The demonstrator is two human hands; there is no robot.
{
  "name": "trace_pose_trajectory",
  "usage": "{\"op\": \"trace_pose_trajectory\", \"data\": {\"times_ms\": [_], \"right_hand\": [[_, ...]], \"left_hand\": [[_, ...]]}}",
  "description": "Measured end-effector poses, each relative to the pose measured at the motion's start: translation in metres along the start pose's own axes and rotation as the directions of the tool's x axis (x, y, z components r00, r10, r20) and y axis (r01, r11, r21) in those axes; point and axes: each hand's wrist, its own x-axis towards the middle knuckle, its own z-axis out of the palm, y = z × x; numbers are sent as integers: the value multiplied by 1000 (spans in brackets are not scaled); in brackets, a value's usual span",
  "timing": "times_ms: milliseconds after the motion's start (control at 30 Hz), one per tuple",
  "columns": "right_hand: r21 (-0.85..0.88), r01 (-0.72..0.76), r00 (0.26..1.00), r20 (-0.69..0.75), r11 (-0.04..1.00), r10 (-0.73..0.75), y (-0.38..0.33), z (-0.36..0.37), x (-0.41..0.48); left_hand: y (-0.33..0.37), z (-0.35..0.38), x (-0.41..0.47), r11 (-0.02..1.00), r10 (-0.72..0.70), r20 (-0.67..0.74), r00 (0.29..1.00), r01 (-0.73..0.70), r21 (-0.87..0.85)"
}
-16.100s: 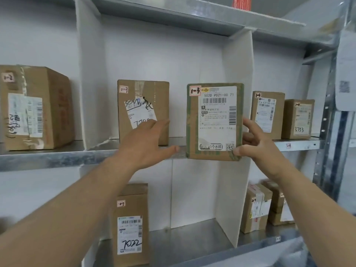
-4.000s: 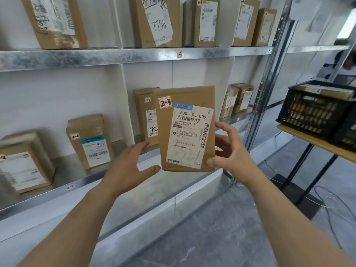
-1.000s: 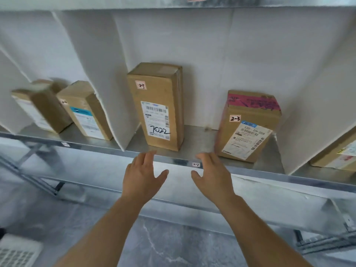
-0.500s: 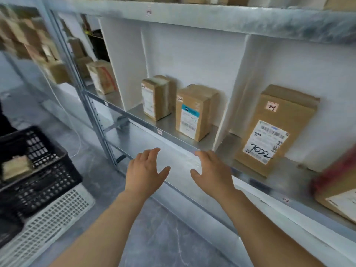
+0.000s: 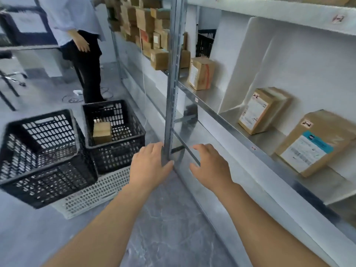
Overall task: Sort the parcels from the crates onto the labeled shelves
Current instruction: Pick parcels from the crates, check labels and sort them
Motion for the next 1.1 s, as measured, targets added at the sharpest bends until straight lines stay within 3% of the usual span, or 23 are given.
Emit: {"op": "trace_pose_trajectory", "data": {"times_ms": [400,667,1100], "right_hand": [[44,249,961,116,968,-252,-99,65,106],[113,324,932,132,939,-338,-135,103,226],[142,385,891,200,912,-407,-147,140,403]], "left_hand": [[-121,-15,35,952,-304,-32,952,305,19],[-183,-21,123,923,-368,-74,927,374,94],[-239,-4,277,888,-446,14,895,440,130]]}}
